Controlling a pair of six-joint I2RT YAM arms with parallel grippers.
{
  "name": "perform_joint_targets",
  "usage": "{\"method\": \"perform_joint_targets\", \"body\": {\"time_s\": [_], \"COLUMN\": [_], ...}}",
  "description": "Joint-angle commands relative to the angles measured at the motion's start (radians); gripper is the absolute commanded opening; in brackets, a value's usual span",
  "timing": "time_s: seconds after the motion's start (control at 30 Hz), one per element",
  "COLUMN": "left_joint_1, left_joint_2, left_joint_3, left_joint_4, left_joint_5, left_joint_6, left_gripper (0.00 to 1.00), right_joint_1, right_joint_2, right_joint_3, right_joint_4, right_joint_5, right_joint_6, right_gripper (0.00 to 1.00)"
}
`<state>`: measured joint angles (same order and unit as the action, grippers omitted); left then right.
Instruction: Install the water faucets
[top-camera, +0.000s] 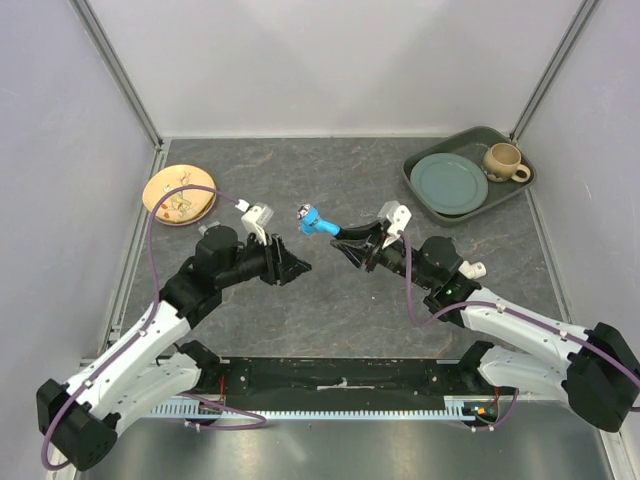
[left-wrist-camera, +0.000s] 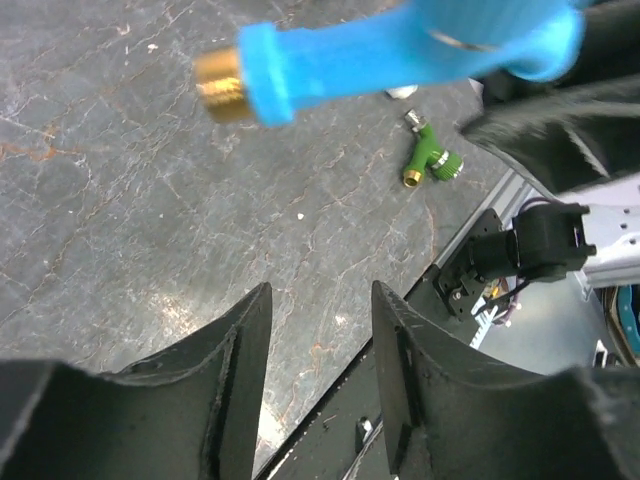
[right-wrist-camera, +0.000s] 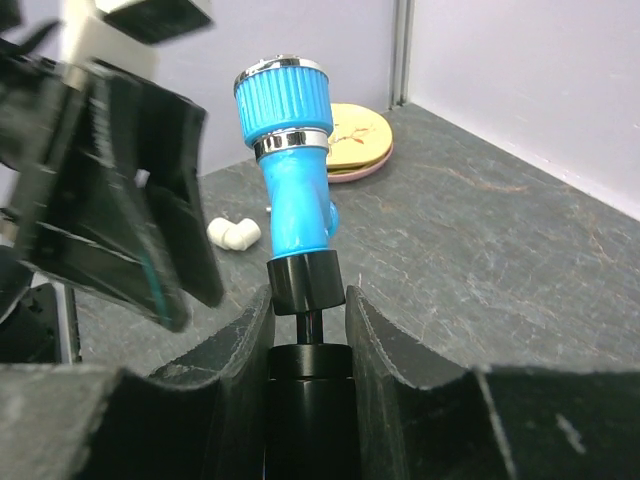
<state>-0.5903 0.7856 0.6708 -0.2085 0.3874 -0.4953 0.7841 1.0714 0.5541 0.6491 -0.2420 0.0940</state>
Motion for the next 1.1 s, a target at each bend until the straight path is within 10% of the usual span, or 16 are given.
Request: {"method": "perform_joint_targets", "body": {"time_s": [0.0, 0.5, 1.07], "left_joint_1": [0.0, 0.04, 0.086], "left_joint_2": [0.067, 0.316, 0.517], "left_joint_3": [0.013, 0.144, 0.352], "left_joint_4": [0.127, 0.365, 0.558], "left_joint_5": [-0.068, -0.061, 0.594], "left_joint_6": [-0.112, -0.095, -0.075], "left_gripper": [0.48, 0.35, 0.37], "right_joint_1": [0.0, 0.0, 0.0], "right_joint_2": [-0.056, -0.062, 0.001], "right_joint_3": [0.006, 0.0, 0.052], "right_joint_4": [0.09, 0.076, -0.074], "right_joint_5": [-0.054, -0.321, -0.416], "right_joint_6": [0.032, 0.019, -0.036], "right_gripper": [0.0, 0.0, 0.0]}}
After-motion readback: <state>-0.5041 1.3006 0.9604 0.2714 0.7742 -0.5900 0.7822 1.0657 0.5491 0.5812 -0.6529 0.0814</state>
